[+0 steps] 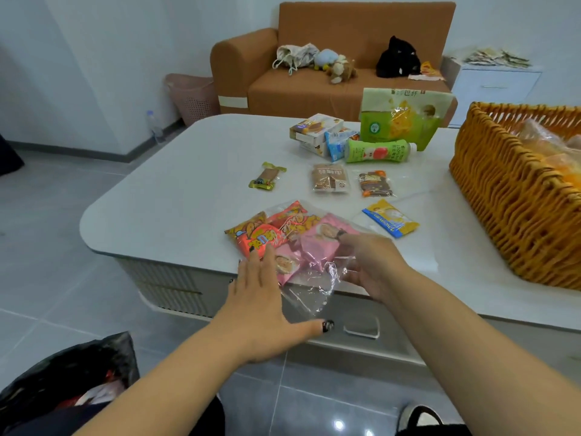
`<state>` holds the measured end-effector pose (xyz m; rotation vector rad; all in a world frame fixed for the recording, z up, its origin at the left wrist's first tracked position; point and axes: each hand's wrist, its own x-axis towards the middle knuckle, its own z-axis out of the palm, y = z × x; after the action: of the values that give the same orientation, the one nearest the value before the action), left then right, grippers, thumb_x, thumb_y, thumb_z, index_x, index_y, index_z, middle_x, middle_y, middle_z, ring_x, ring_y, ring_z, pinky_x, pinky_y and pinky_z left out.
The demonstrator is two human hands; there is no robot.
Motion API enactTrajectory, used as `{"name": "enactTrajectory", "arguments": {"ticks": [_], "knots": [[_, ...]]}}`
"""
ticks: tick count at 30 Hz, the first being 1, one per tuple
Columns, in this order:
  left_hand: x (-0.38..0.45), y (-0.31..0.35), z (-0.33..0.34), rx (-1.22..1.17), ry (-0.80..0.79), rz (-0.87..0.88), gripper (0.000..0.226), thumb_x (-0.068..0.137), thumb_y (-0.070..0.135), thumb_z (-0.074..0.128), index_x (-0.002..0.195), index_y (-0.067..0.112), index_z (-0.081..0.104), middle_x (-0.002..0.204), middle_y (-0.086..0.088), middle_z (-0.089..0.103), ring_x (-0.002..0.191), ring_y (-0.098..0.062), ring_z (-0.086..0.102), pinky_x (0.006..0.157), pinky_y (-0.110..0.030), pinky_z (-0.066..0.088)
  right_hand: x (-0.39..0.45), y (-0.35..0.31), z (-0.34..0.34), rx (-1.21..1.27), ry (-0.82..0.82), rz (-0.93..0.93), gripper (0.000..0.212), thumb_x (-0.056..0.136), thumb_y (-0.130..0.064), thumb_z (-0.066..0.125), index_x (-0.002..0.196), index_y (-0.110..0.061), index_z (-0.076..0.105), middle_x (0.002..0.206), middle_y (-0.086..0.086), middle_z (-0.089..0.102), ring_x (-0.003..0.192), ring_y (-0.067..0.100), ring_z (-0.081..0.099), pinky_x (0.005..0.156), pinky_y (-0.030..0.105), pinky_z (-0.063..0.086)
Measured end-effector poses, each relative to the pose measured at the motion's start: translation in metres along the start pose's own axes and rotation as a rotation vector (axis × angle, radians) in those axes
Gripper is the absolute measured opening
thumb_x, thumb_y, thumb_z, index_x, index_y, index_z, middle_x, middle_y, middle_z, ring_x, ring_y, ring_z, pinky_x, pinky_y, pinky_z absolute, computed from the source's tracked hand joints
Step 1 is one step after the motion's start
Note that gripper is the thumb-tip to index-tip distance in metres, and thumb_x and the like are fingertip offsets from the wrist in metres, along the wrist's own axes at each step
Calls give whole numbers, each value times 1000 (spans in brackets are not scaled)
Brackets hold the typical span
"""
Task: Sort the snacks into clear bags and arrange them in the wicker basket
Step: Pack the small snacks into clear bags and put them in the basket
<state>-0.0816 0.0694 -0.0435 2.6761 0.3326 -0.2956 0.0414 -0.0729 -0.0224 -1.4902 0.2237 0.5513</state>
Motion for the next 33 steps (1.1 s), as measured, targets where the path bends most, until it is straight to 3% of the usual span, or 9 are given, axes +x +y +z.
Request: {"name": "enactTrajectory", "arguments": {"ticks": [5,12,15,18,22,25,28,31,33], "knots": [[21,-1,6,-5,124,39,111,84,72,46,152,18,-22,163,-5,-19,150,-25,-13,123,-46,5,-3,8,0,94,72,21,15,95,-4,50,104,1,60,75,14,62,56,22,61,42,24,52],[45,-18,-19,111,323,118,74,87,34,56,151,18,22,154,-3,28,141,-27,29,111,-44,32,-5,12,9,-13,21,51,12,91,-6,56,96,3,62,69,14,63,52,21,62,44,25,53],[42,-8,-24,126,454,229,58,88,25,59,144,19,42,145,1,46,130,-22,45,96,-36,43,-11,-5,5,-239,-34,80,12,93,-5,49,86,1,58,48,7,57,42,19,57,50,29,53],[43,-4,-27,111,645,299,30,89,22,58,118,22,67,112,1,71,96,-30,66,68,-36,51,-16,-34,-22,-601,-87,132,14,92,-6,49,94,-3,62,48,3,54,38,15,53,48,23,47],[47,-3,-36,55,701,273,19,92,24,61,104,24,75,92,-7,75,79,-38,67,66,-39,52,-9,-49,-74,-719,136,120,11,91,-7,50,91,-3,60,52,8,56,37,17,50,46,18,33],[47,-2,-39,43,763,299,20,87,27,60,93,22,78,78,-8,74,66,-38,66,56,-36,51,9,-39,-97,-713,318,91,19,93,-2,44,75,-1,52,61,17,57,45,22,47,51,23,32],[46,0,-43,-3,787,300,25,83,32,54,78,24,77,64,-2,70,57,-32,61,52,-31,47,22,-28,-109,-689,449,101,21,95,-12,52,79,0,55,71,19,59,53,27,53,53,27,40],[46,1,-49,-21,789,286,30,83,35,50,71,23,75,56,1,65,54,-29,58,50,-32,49,3,-31,-99,-1150,683,-183,30,92,-28,58,99,0,61,97,21,64,88,37,61,67,32,41],[47,1,-52,-28,787,268,32,83,35,49,67,21,72,52,2,59,53,-29,55,49,-30,47,-24,-23,-62,-1077,585,-537,18,90,-26,59,85,-9,63,83,11,65,83,31,59,66,33,40]]}}
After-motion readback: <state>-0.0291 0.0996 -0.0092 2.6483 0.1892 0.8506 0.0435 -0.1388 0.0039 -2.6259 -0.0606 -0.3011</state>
